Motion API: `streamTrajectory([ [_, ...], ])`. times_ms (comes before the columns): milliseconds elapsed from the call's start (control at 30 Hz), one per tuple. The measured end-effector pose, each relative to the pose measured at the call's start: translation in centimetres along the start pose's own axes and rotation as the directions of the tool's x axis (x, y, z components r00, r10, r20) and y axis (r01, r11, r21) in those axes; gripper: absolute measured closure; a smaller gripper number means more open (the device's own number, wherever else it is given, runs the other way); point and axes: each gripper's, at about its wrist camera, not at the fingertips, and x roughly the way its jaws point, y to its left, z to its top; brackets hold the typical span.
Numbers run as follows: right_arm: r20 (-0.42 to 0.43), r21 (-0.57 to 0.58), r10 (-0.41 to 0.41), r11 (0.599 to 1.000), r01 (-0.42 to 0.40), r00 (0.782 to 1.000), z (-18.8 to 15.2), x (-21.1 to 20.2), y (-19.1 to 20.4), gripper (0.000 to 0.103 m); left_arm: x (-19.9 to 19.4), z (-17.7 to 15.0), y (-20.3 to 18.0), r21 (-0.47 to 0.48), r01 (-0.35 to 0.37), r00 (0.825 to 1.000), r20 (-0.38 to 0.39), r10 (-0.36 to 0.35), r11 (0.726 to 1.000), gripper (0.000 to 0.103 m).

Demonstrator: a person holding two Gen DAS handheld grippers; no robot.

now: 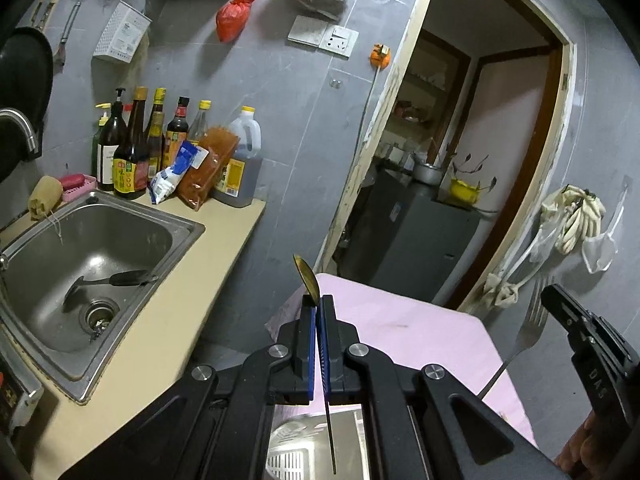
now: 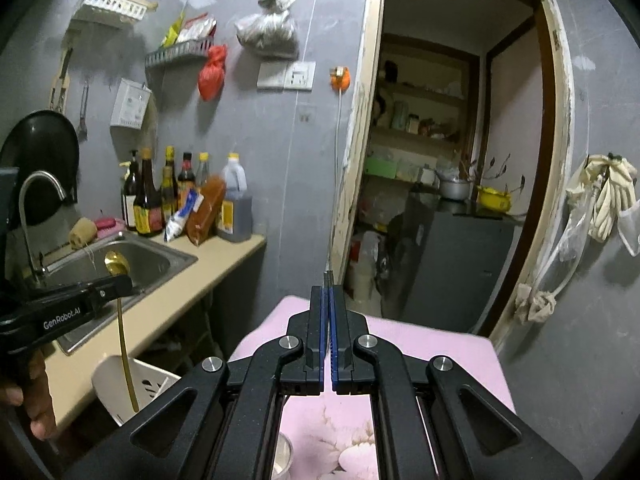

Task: Organize utensils
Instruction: 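Carry the gold spoon with the left tool while the right tool carries the fork to the holder, then open the left tool over the white holder while the right tool releases the fork into it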

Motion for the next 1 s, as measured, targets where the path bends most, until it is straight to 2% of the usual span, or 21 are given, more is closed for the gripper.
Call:
streamTrajectory([
  [200, -0.036, 0.037, 0.000, 0.999, 0.001, 0.999, -1.1, 1.1, -0.2, 0.101, 1.5, -1.4, -0.3, 0.009, -0.014, 0.999, -0.037, 0.015, 1.000, 0.100],
  [367, -0.076, 0.058, 0.045, 0.997, -0.040, 0.996, -1.9, 1.2, -0.2, 0.101, 1.6, -2.0, -0.6, 0.034, -0.001, 0.998, -0.062, 0.003, 0.999, 0.100],
  [567, -0.100, 0.101, 0.053, 0.994, -0.043, 0.994, -2.4, 0.3, -1.5, 0.099, 1.0, -2.8, -0.9, 0.071, 0.023, 0.989, -0.148, -0.012, 0.997, 0.099],
  [633, -0.119, 0.122, 0.044, 0.992, -0.030, 0.992, -2.7, 0.0, -2.2, 0.090, 0.9, -3.1, -0.9, 0.083, 0.030, 0.982, -0.190, -0.014, 0.996, 0.092],
  [667, -0.127, 0.131, 0.039, 0.991, -0.022, 0.991, -2.8, -0.1, -2.5, 0.074, 0.8, -3.2, -0.9, 0.083, 0.034, 0.980, -0.196, -0.017, 0.996, 0.089],
  [700, -0.132, 0.141, 0.032, 0.990, -0.013, 0.991, -2.9, -0.3, -2.9, 0.059, 0.3, -3.4, -0.8, 0.075, 0.043, 0.981, -0.190, -0.028, 0.996, 0.074],
  [733, -0.128, 0.159, 0.024, 0.987, -0.003, 0.992, -3.1, -0.7, -3.4, 0.057, 0.0, -3.5, -0.8, 0.065, 0.047, 0.983, -0.181, -0.034, 0.997, 0.054],
  [800, -0.127, 0.172, 0.012, 0.985, 0.010, 0.992, -3.2, -1.3, -4.1, 0.057, -0.9, -3.6, -0.6, 0.030, 0.046, 0.989, -0.142, -0.041, 0.999, 0.037],
  [933, -0.114, 0.185, -0.019, 0.982, 0.040, 0.993, -3.2, -2.7, -5.4, 0.054, -1.4, -3.7, -1.0, 0.018, 0.041, 0.988, -0.153, -0.038, 0.999, 0.037],
  [1000, -0.093, 0.193, -0.040, 0.979, 0.058, 0.995, -3.0, -3.7, -6.2, 0.033, -2.0, -3.4, -1.8, 0.031, 0.042, 0.990, -0.136, -0.038, 0.999, 0.034],
])
